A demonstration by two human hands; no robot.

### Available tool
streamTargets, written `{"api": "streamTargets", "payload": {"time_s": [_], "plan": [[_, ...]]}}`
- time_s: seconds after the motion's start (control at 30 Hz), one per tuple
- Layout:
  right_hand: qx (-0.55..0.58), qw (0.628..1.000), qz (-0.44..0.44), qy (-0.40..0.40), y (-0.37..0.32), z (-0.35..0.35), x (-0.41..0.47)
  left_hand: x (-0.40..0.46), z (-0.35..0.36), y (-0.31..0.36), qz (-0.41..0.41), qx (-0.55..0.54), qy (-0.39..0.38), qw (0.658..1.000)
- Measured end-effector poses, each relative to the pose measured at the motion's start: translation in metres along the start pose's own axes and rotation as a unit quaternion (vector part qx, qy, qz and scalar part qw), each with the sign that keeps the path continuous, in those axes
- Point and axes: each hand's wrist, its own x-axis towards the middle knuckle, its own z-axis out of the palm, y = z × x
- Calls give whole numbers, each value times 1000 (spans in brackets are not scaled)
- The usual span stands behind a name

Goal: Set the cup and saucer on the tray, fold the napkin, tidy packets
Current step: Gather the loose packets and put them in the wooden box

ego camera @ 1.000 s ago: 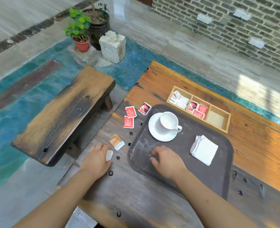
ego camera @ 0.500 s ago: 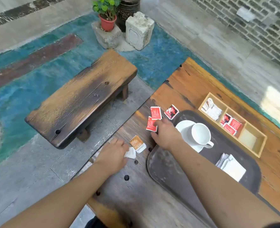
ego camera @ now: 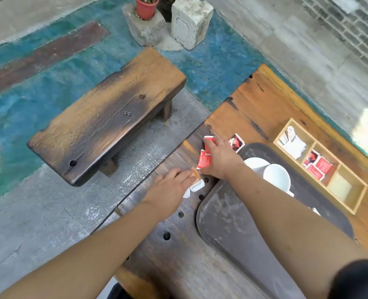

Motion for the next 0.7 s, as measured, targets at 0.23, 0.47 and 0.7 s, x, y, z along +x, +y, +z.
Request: {"api": "streamTargets", "payload": {"time_s": [0.23,0.47,0.7], "plan": [[-73,997,-17,25,-3,-1,0,22,-8,3,59,85,-53,993],[-140,985,-19,103,4,2,-2,32,-12,-3,40,61,-66,995],[-160,977,-2,139,26,-11,2,35,-12,-7,31,37,-53,997]]}}
